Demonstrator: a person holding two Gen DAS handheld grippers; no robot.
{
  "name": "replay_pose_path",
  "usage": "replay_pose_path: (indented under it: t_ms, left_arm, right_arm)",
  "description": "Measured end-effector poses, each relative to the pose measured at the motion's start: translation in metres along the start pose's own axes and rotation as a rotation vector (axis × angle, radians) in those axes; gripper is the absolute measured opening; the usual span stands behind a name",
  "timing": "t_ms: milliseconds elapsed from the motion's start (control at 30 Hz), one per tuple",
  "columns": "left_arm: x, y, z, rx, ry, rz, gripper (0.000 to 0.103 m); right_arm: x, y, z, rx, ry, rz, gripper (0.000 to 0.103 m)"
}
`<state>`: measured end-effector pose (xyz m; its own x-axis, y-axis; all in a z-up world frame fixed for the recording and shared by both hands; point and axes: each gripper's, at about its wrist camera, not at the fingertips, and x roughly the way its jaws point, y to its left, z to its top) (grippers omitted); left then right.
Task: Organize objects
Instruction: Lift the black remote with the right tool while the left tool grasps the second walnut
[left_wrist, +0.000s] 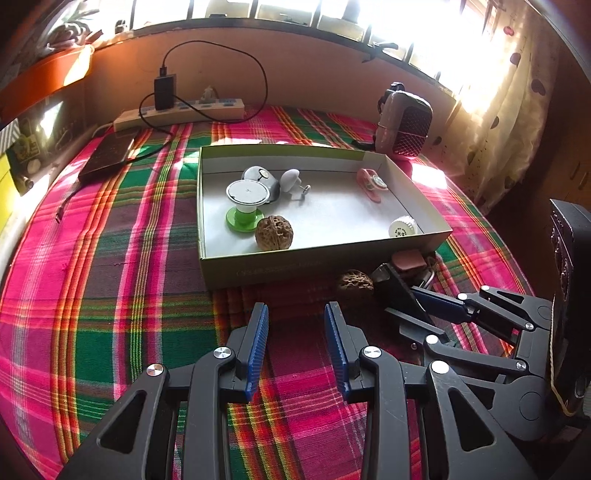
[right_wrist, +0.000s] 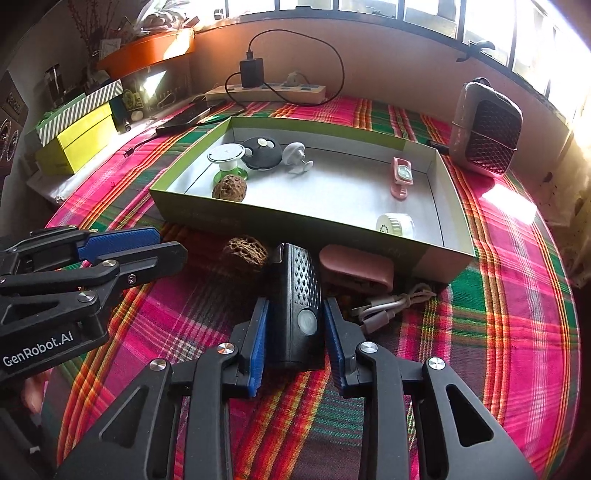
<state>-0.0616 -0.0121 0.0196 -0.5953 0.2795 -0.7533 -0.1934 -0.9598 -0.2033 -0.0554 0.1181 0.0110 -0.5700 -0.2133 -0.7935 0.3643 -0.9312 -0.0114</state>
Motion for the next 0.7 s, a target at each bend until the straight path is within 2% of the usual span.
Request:
replay_pose_path:
  t_ms: [133, 267, 700]
  left_arm:
    - [0.004, -0.006, 0.004, 0.001, 0.007, -0.033, 0.030]
    - [0.007, -0.012, 0.008, -0.001, 0.009, -0.068, 0.035]
    - [0.024, -0.027, 0.017, 0.022, 0.047, -0.049, 0.035]
  right_arm:
    - [-0.002, -0.003, -0.002, -0.002, -0.001, -0.002, 0.030]
    - [-0.004, -0.007, -0.003, 0.000, -0.005, -0.006, 0.030]
    - [-0.011, -0.016, -0.008, -0.019, -0.011, -0.016, 0.030]
